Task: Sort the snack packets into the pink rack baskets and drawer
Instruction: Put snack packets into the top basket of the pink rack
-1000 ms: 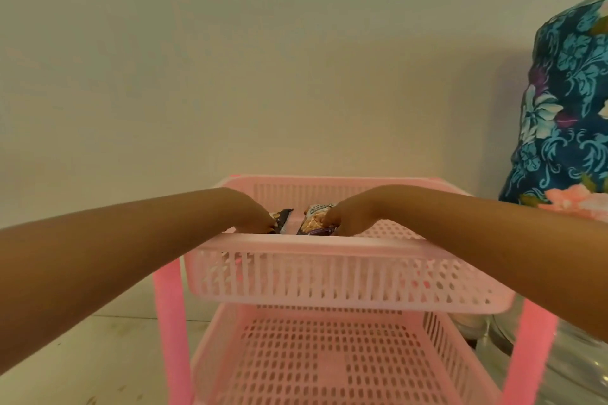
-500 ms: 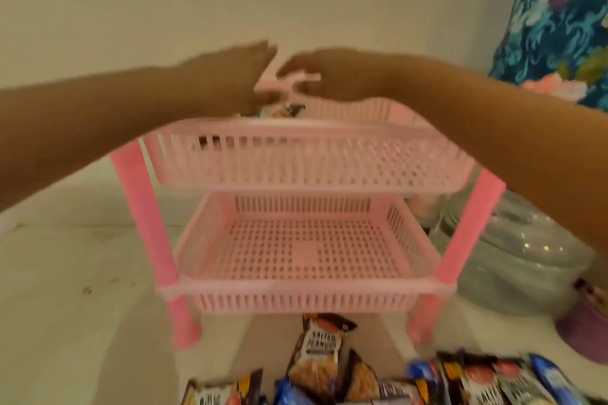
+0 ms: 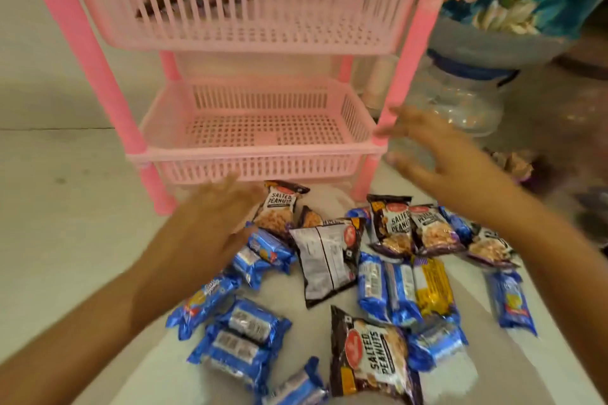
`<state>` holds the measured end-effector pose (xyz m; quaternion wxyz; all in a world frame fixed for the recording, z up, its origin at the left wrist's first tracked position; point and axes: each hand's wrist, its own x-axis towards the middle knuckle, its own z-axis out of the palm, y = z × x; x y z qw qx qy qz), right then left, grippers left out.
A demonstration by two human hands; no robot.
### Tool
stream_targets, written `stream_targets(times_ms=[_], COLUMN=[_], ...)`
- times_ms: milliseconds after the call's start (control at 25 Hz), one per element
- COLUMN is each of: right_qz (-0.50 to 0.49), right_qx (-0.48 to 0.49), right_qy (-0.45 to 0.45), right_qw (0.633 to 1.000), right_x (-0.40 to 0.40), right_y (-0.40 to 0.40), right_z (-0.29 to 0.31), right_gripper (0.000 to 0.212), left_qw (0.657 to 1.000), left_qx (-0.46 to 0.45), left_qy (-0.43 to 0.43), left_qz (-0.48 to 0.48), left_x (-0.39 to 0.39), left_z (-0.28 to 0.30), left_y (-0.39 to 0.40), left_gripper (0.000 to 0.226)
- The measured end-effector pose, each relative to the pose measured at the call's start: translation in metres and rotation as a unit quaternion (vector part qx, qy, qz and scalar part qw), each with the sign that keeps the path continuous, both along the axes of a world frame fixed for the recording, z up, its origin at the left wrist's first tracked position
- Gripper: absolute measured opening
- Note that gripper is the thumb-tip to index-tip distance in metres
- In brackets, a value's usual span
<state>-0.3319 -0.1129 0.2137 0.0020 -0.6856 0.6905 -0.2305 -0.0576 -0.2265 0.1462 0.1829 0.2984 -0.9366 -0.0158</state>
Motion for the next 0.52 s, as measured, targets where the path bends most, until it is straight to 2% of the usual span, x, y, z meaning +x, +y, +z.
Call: stream_targets(times_ms=[40,120,200,280,400,520], right_qz=[-0.030,-0.061,-0.099,-0.171,-0.234,-0.237], right_qx=[0.063,0.152,0.195,0.183,0.159,0.183], right_qy=[-0.010,-0.011,-0.041,-0.098,-0.109,-0.091], right_qw=[0.998,0.986,0.975,0.963,0.953,0.950], right_x=[-0.004,-0.007,0.001,0.016,0.035,0.050], right_y=[0.018,0.044,0.058,0.067,0.062,0.060], right_z=[-0.027,-0.069,-0.101,-0.126,-0.145,-0.155], right_gripper=[0.034,0.035,0.033,0.030,0.031,0.041], left_qw=[0.999,0.989,0.983,0.974,0.961,0.947], left_qx=[0.039,0.130,0.166,0.186,0.170,0.196], left_qy=[-0.021,-0.075,-0.058,-0.015,0.048,-0.020], left_qz=[-0.016,0.012,0.055,0.124,0.213,0.255], left_x=[0.002,0.004,0.005,0.011,0.024,0.032], left_z=[-0.015,-0.046,-0.064,-0.072,-0.080,-0.096], left_y=[0.009,0.036,0.051,0.064,0.089,0.102], left_gripper=[0.047,0.049,0.048,0.039,0.025,0.049])
